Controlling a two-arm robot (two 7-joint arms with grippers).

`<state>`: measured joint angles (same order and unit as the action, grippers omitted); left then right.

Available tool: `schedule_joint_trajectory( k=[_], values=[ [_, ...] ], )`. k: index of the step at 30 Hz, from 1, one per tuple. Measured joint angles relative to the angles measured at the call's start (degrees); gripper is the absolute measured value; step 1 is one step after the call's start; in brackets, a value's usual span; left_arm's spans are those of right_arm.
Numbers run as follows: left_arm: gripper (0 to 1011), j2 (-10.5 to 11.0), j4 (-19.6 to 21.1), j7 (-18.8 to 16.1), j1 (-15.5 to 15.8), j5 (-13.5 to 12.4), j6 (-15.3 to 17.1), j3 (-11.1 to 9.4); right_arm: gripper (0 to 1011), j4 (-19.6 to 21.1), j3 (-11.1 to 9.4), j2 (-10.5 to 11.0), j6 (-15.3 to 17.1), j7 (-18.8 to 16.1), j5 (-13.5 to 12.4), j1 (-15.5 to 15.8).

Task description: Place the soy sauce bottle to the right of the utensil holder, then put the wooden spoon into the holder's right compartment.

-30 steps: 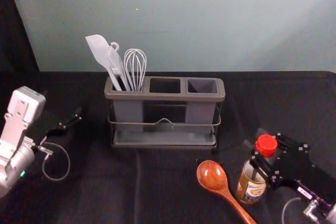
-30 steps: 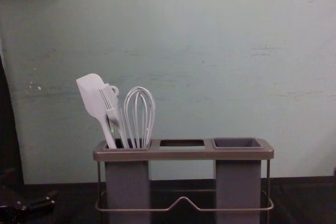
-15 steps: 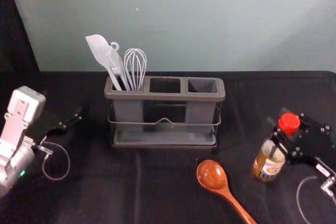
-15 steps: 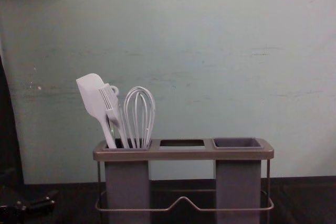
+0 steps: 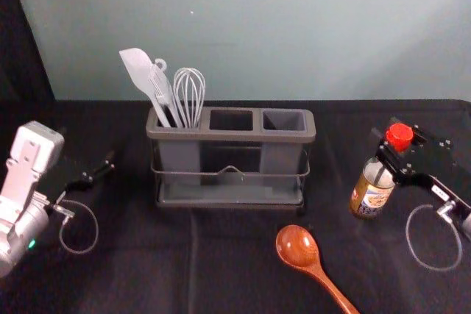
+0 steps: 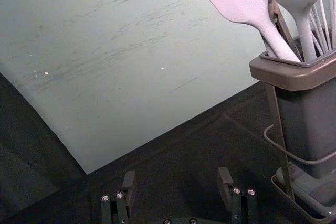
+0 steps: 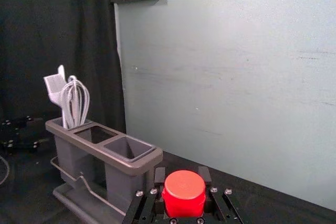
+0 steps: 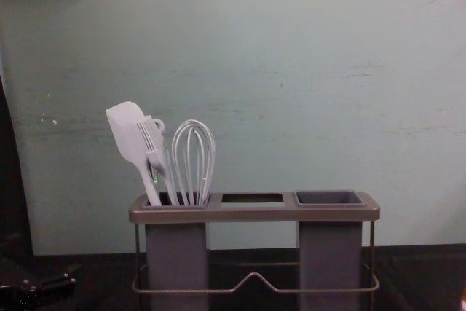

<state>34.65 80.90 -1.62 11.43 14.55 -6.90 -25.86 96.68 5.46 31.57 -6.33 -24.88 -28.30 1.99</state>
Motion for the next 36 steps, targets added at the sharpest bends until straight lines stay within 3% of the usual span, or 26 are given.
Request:
schedule_joint_trajectory(
  k=[15,22,36],
  values=[
    [1011,0.0,0.0,0.0,0.0,0.0,0.0,0.0,382,-12.2,6.7,-5.0,0.5,-0.9,4.0,-13.5],
    [1012,0.0,0.0,0.0,0.0,0.0,0.0,0.0,381,-15.7,7.9,-6.9,-0.1,-1.3,4.3,-16.3],
    [1012,0.0,0.0,0.0,0.0,0.0,0.0,0.0,381,-18.5,9.0,-7.8,-0.2,-0.9,6.4,-18.3]
  ],
)
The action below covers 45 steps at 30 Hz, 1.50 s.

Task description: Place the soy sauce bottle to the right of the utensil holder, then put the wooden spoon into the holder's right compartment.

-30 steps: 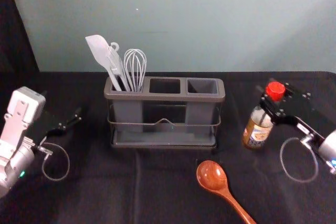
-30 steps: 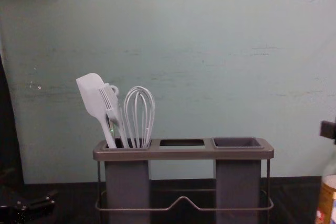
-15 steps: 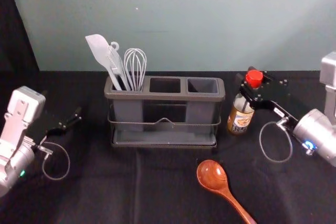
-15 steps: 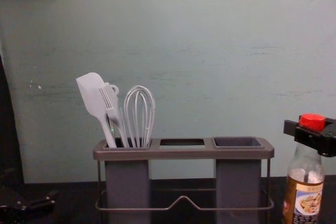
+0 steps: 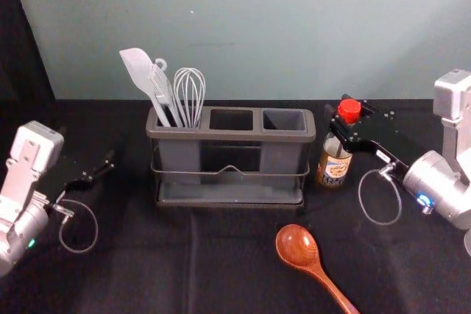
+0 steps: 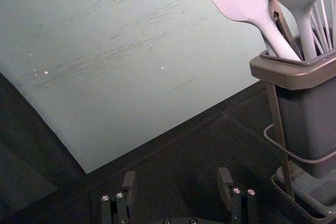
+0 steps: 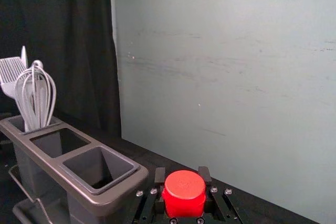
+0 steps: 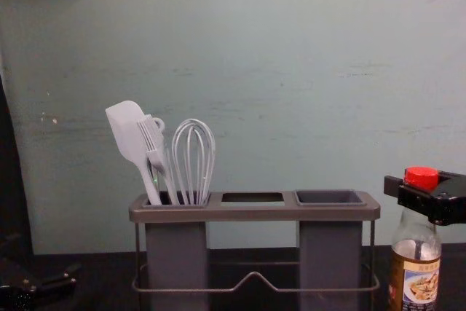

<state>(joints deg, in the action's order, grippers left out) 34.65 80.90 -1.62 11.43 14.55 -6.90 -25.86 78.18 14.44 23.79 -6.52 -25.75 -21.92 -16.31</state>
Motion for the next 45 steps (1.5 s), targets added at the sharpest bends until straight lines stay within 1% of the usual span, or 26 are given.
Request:
schedule_joint_trajectory(
  k=[4,8,29,45],
  values=[
    [1011,0.0,0.0,0.0,0.0,0.0,0.0,0.0,381,-1.3,0.2,-0.4,-0.3,0.0,0.7,-0.8],
    [1011,0.0,0.0,0.0,0.0,0.0,0.0,0.0,381,-1.7,0.3,-0.6,-0.3,0.0,1.0,-1.1],
    [1012,0.0,0.0,0.0,0.0,0.0,0.0,0.0,381,-2.4,0.2,-1.1,0.4,0.5,1.9,-1.3],
    [1012,0.0,0.0,0.0,0.0,0.0,0.0,0.0,381,-2.7,-0.1,-1.1,0.4,0.2,1.7,-1.4]
  ],
)
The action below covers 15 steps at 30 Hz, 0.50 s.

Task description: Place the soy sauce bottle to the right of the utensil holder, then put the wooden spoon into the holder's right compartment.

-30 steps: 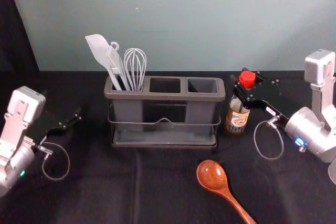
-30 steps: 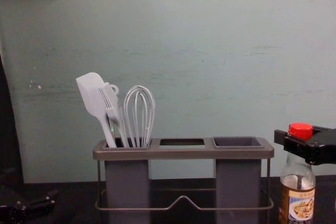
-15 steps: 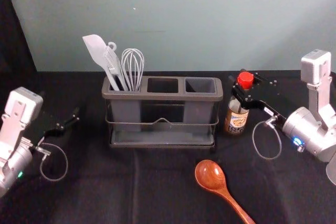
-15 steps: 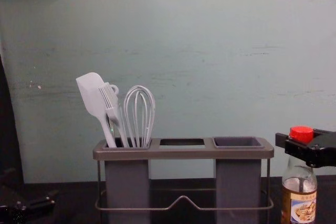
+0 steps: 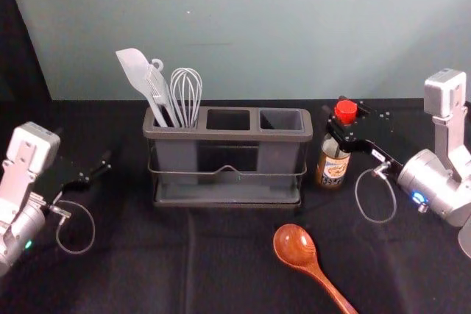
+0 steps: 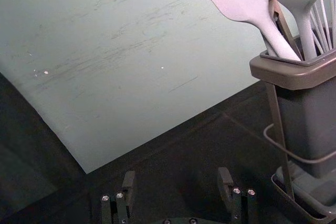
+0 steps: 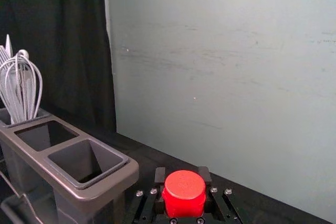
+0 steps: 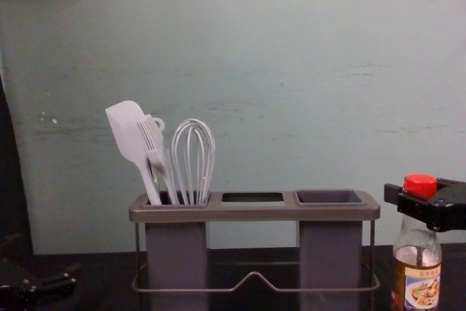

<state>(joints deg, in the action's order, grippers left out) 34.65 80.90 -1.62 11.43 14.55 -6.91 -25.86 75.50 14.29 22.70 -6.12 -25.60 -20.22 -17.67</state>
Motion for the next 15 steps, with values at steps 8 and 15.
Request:
schedule_joint_trajectory(
  k=[8,15],
  values=[
    [1011,0.0,0.0,0.0,0.0,0.0,0.0,0.0,381,-0.1,0.0,0.0,0.0,-0.1,0.0,0.0],
    [1011,0.0,0.0,0.0,0.0,0.0,0.0,0.0,436,0.0,0.0,0.0,0.0,-0.1,0.0,0.0]
  ],
)
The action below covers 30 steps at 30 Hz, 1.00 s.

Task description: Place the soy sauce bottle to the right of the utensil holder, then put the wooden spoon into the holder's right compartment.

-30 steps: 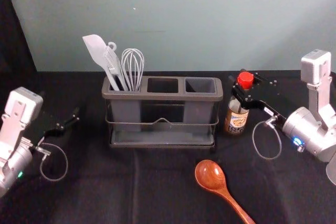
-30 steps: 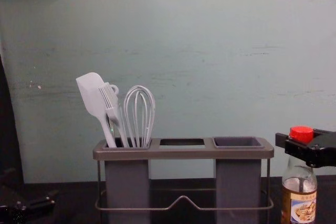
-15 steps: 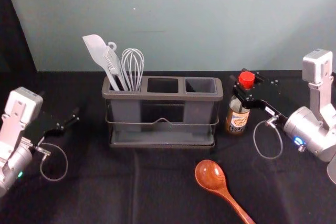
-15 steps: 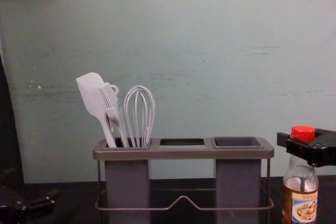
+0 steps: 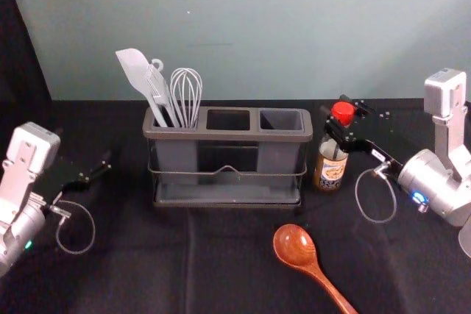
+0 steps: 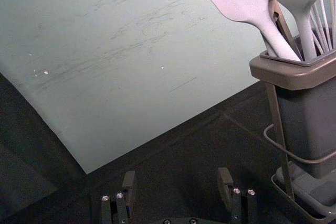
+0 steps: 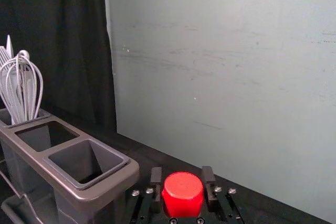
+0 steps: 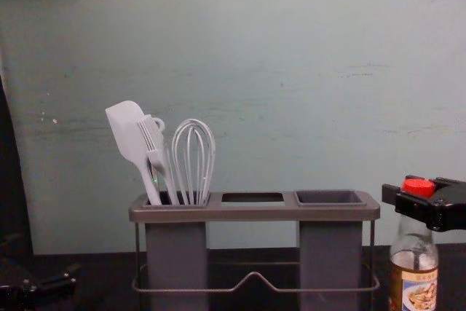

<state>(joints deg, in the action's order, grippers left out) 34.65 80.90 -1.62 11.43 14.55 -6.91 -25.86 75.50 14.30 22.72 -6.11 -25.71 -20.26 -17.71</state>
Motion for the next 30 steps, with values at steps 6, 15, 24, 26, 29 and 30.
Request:
schedule_joint_trajectory(
  k=[6,15,24,26,29,30],
  values=[
    [1011,0.0,0.0,0.0,0.0,0.0,0.0,0.0,643,0.0,0.0,0.0,0.0,0.0,0.0,0.0],
    [1011,0.0,0.0,0.0,0.0,0.0,0.0,0.0,904,0.1,0.0,0.0,0.0,0.0,0.0,0.0],
    [1012,0.0,0.0,0.0,0.0,0.0,0.0,0.0,1003,0.2,0.0,0.0,0.0,0.0,0.0,0.1],
    [1011,0.0,0.0,0.0,0.0,0.0,0.0,0.0,1003,0.9,-0.1,0.3,-0.1,0.1,0.2,0.5],
    [1012,0.0,0.0,0.0,0.0,0.0,0.0,0.0,1002,2.6,-0.6,0.8,-0.1,0.8,0.4,1.4],
    [1011,0.0,0.0,0.0,0.0,0.0,0.0,0.0,1003,3.1,-0.8,0.9,-0.1,0.9,0.4,1.6]
  ],
)
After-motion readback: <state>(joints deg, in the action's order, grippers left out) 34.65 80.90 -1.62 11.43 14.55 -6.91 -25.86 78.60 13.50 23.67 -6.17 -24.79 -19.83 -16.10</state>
